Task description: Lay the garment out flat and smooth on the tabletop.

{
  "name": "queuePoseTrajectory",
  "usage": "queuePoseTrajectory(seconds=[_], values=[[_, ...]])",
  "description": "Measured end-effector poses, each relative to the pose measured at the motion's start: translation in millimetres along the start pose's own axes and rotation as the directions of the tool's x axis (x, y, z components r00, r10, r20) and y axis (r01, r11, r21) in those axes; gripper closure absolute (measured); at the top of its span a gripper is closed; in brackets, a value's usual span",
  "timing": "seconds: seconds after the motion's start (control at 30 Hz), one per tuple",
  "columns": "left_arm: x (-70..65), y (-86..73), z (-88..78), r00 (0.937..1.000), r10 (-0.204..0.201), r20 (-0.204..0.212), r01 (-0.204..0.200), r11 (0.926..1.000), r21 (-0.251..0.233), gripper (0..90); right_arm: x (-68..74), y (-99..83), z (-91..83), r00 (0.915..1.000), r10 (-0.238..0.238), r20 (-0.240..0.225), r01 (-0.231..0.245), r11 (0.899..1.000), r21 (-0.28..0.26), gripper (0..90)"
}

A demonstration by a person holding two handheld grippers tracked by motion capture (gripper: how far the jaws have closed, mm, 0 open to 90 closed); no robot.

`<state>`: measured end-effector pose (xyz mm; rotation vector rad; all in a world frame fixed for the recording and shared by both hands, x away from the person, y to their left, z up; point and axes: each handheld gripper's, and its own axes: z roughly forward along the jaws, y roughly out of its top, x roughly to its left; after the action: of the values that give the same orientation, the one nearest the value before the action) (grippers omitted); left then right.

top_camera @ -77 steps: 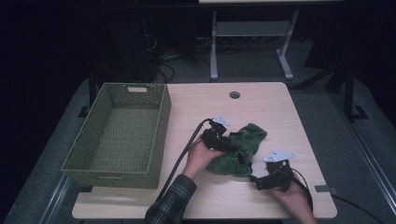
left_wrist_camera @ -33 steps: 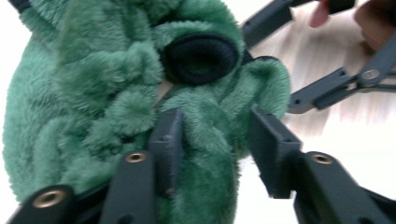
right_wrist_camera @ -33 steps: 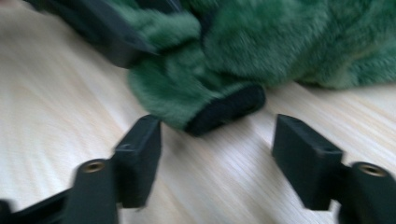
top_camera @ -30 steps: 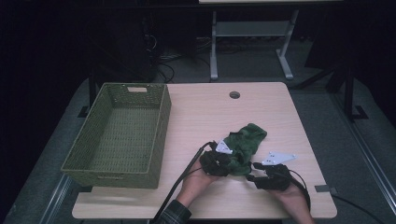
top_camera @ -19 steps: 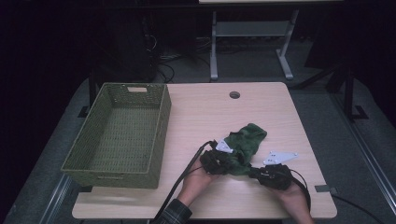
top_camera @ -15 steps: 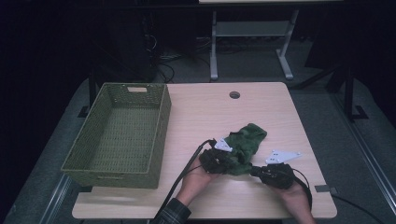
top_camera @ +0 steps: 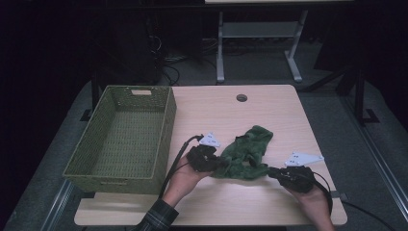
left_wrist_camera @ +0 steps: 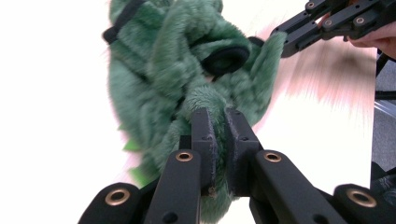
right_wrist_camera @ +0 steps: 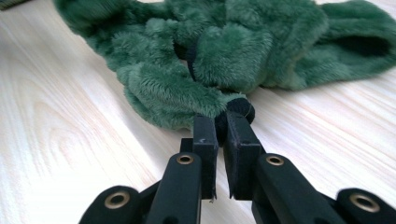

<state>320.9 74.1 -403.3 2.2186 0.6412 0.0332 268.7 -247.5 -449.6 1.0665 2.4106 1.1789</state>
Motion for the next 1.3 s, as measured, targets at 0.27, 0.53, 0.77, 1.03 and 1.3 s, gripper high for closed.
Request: queuePoseTrajectory(seconds=[0.27, 0.53, 0.77, 1.03, 1.3], values=[[9.4, -20.3, -10.1, 0.9994, -0.034, -0.006, 0.034, 0.9994, 0.005, 83.8, -10.3, -8.4, -10.8, 0.9989, 0.014, 0.044, -0.016, 0.999, 0.028, 83.6], [6.2, -33.1, -3.5, 0.9990, -0.040, -0.022, 0.041, 0.9977, 0.054, 81.6, -15.9, -21.7, -21.8, 0.9954, 0.040, 0.087, -0.045, 0.998, 0.054, 80.9], [-0.1, -16.6, -28.0, 0.9974, -0.037, -0.062, 0.035, 0.9991, -0.022, 69.0, -17.7, -17.5, -29.4, 0.9942, 0.065, 0.086, -0.066, 0.998, 0.011, 63.1], [-13.7, -7.3, -24.1, 1.0000, -0.005, -0.001, 0.005, 0.9997, -0.025, 86.6, -7.4, -2.3, -26.6, 0.9988, 0.042, 0.023, -0.042, 0.999, -0.002, 82.8], [-10.5, -25.1, 19.0, 0.9992, -0.037, 0.017, 0.036, 0.9967, 0.073, 88.1, -3.3, -5.5, -6.5, 0.9991, 0.039, -0.019, -0.038, 0.997, 0.065, 88.8]])
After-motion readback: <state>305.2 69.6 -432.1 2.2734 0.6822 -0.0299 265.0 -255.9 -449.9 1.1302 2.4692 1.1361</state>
